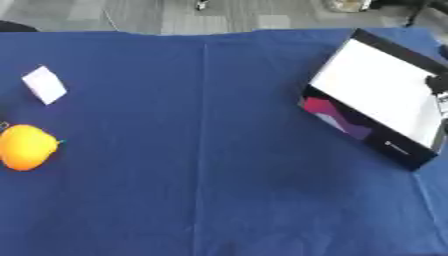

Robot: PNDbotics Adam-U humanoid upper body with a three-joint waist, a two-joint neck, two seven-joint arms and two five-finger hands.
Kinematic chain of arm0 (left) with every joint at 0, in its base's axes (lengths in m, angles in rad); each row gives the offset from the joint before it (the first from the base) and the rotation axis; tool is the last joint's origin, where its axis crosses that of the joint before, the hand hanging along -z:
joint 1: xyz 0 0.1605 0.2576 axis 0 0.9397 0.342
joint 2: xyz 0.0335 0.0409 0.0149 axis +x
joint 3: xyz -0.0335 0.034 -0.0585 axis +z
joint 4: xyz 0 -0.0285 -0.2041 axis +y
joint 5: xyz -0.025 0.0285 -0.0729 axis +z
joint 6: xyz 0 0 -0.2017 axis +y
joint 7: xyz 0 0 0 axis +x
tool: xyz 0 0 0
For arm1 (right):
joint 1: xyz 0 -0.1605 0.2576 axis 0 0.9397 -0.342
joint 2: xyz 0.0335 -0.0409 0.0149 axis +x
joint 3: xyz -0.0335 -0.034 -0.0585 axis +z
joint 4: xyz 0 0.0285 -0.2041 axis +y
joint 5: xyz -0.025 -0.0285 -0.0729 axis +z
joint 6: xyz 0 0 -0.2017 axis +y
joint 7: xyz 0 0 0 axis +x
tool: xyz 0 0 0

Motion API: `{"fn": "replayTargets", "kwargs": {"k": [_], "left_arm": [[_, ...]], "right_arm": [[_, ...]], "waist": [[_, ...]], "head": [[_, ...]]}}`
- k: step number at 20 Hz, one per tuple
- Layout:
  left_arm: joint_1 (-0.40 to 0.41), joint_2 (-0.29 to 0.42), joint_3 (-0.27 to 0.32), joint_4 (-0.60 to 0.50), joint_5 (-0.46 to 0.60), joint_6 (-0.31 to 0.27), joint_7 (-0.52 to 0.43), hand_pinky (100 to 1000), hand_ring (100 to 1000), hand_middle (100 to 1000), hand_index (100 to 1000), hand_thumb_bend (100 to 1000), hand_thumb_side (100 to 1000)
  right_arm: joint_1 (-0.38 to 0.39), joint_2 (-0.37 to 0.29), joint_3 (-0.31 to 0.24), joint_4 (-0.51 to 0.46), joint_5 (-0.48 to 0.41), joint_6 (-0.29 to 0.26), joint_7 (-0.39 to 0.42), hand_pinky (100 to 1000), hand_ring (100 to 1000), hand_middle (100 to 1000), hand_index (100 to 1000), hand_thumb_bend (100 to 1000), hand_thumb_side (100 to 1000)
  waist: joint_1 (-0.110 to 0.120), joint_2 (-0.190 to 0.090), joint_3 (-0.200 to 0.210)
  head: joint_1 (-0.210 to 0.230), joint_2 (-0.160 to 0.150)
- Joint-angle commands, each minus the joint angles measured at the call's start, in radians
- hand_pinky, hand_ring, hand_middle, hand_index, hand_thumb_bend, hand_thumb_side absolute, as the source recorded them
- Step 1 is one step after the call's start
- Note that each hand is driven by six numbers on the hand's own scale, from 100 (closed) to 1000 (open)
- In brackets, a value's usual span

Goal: Pick up the objects with one hand, pass them to the other hand, and then place them into the box on the other side of the table.

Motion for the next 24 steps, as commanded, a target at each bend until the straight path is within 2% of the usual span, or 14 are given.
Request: {"fn": "replayTargets", "kwargs": {"k": [1,8,14,18,24], "left_arm": [[-0.065,0.041,-0.013,0.075,-0.112,-0.015,-0.108,850,942,792,921,642,483],[-0.192,0.000,-0.029,0.223,-0.326,-0.079,-0.311,885,942,817,920,742,432],[-0.273,-0.058,-0.021,0.337,-0.494,-0.125,-0.440,899,936,822,892,798,377],[-0.302,-0.082,-0.013,0.377,-0.587,-0.148,-0.493,910,931,827,893,846,281],[-0.313,-0.102,0.014,0.429,-0.711,-0.147,-0.502,919,927,833,890,863,229]], "right_arm": [[-0.003,-0.040,-0.002,-0.021,-0.001,-0.004,0.006,1000,1000,1000,1000,100,579],[-0.004,-0.045,0.005,-0.021,0.001,-0.004,0.012,1000,1000,1000,1000,100,579],[-0.009,-0.043,0.012,-0.021,0.007,-0.002,0.017,1000,1000,1000,1000,100,581],[-0.013,-0.041,0.015,-0.021,0.010,-0.004,0.019,1000,1000,1000,1000,100,581],[-0.018,-0.039,0.019,-0.021,0.013,-0.002,0.022,1000,1000,1000,1000,100,582]], "waist": [[0.012,-0.020,-0.002],[0.013,-0.019,-0.002],[0.011,-0.009,-0.007],[0.009,-0.004,-0.011],[0.009,0.003,-0.013]], "head": [[0.010,0.006],[0.034,0.006],[0.051,0.002],[0.064,-0.005],[0.086,-0.013]]}}
